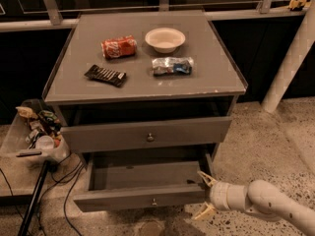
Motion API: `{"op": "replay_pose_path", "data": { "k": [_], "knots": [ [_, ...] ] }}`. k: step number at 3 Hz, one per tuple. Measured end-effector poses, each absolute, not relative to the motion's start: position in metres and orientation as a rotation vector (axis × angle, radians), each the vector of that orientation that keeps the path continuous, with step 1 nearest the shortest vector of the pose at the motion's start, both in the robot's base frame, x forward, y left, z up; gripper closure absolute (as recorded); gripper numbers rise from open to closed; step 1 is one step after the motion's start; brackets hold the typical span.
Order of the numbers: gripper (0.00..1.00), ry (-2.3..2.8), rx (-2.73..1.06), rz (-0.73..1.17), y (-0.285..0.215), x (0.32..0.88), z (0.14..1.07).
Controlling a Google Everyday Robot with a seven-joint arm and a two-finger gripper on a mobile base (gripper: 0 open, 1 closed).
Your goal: Open middle drawer
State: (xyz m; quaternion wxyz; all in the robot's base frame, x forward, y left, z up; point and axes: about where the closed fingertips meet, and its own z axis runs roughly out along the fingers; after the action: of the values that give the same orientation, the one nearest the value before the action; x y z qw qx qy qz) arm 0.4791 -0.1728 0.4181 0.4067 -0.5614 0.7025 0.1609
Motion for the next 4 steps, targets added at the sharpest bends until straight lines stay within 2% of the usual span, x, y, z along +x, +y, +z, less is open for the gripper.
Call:
{"op": "replay_pose_path", "data": {
  "k": [2,3,4],
  "knots": [
    [0.0,1.763,-1.437,0.423,-0.1593,0.4817,0.4131],
    [0.19,1.763,-1.437,0.423,-0.1593,0.4817,0.4131],
    [0.42,1.763,-1.437,0.423,-0.1592,0.4817,0.4131]
  ]
}}
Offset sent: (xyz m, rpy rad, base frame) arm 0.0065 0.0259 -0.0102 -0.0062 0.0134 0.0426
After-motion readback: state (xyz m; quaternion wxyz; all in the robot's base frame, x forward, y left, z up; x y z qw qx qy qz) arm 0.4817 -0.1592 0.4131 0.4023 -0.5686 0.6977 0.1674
